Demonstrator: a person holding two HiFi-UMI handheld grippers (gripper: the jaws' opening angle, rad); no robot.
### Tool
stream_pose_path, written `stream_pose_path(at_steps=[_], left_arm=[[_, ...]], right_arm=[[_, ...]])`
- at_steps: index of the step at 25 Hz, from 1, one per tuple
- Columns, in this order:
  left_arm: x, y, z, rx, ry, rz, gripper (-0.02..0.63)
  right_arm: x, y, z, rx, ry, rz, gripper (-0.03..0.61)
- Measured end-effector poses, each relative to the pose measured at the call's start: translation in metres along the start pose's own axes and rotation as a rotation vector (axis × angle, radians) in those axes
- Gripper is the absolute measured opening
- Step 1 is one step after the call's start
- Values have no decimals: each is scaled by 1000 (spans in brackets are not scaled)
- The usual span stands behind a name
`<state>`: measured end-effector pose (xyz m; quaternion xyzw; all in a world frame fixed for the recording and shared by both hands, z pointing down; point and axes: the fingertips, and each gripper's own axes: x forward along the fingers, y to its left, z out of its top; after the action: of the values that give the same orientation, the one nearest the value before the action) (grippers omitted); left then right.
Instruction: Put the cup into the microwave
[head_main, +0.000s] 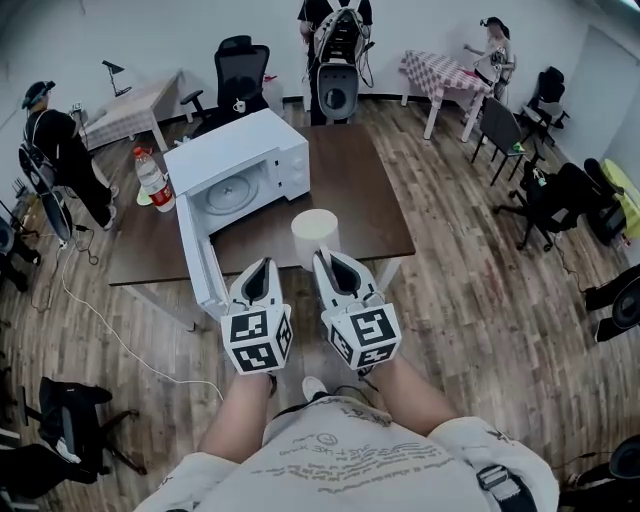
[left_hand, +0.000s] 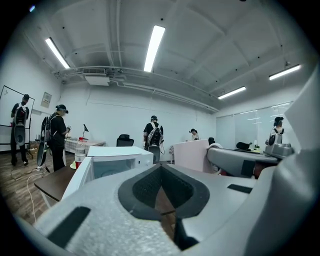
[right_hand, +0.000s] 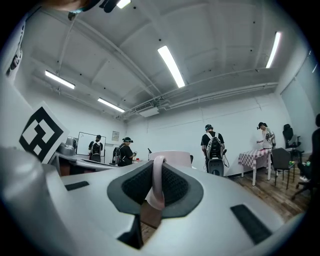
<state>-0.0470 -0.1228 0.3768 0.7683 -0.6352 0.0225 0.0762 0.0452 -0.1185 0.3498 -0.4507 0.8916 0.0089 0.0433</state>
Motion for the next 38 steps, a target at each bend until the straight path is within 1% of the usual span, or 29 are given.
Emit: stream_pose_path(at_steps=[10,17,20,23,27,31,38], left_arm=[[86,58,9,-32,1,28,14],[119,79,6,-64,-8,37,14],[132,97,-3,-78,-5,75,14],[147,115,-10,-114,-5,121,14],[170,137,-16,-104,-17,220,14],[194,159,-32,-113,-8,320,14],[222,190,-64,-118,32,422,14]], right_arm=[[108,-17,-21,12,-29,111,40],[161,-23,-47,29,5,172,40],[184,-22,-63,33,24,204,40],[212,-22,-82,27,49,255,40],[249,-31,-110,34,76,335,40],[288,-42,-145,50,104,410,40],[363,-45,-206,42,125,490,40]])
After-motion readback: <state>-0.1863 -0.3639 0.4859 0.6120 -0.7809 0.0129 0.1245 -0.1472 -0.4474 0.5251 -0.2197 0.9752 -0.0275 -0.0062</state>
